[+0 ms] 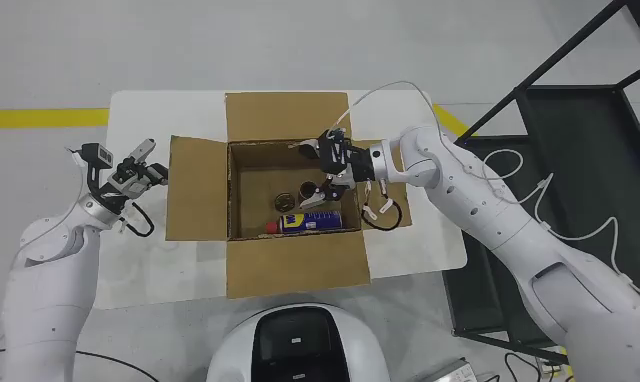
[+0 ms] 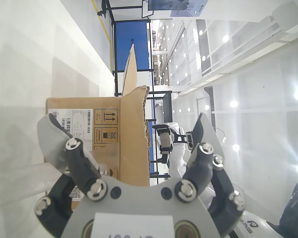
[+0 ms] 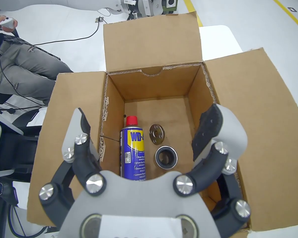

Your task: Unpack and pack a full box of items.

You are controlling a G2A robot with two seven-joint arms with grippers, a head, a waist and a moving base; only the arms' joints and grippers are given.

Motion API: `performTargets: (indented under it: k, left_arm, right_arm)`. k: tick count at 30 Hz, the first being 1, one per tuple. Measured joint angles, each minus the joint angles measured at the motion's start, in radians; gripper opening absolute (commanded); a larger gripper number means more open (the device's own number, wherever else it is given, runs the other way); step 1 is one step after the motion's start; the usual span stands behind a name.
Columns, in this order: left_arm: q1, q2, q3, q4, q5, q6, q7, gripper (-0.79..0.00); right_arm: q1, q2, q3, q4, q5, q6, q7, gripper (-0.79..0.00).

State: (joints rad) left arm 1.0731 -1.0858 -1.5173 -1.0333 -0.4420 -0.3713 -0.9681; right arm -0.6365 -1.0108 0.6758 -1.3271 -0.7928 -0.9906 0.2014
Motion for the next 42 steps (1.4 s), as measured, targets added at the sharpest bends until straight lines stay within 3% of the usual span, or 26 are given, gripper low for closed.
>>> performTargets:
  k: [4, 10, 16, 20, 26, 35, 42]
  left_arm:
    - [0.000, 0.000, 0.000, 0.000, 0.000, 0.000, 0.000, 0.000]
    - [0.001, 0.000, 0.000, -0.001, 0.000, 0.001, 0.001, 0.000]
    - [0.031, -0.002, 0.019, -0.103, -0.039, 0.044, -0.030, 0.000]
    - [0.032, -0.003, 0.030, -0.159, -0.061, 0.066, -0.042, 0.000]
    - [0.016, -0.010, 0.080, -0.228, -0.063, 0.095, -0.058, 0.000]
    - [-0.025, -0.025, 0.182, -0.290, -0.013, 0.118, -0.037, 0.000]
    - [-0.071, -0.047, 0.296, -0.277, 0.042, 0.132, 0.010, 0.000]
  right_arm:
    - [-0.010, 0.003, 0.008, 0.016, 0.025, -0.007, 0.000, 0.000]
    - [-0.048, 0.048, 0.053, 0.035, 0.255, -0.022, 0.086, 0.000]
    - [-0.162, 0.154, 0.179, -0.038, 0.521, -0.022, 0.206, 0.000]
    - [-0.289, 0.233, 0.326, -0.098, 0.657, -0.022, 0.273, 0.000]
    - [-0.497, 0.307, 0.537, -0.165, 0.764, -0.022, 0.261, 0.000]
    - [-0.730, 0.335, 0.701, -0.150, 0.884, -0.022, 0.205, 0.000]
    - [-0.772, 0.325, 0.685, -0.084, 0.998, -0.022, 0.243, 0.000]
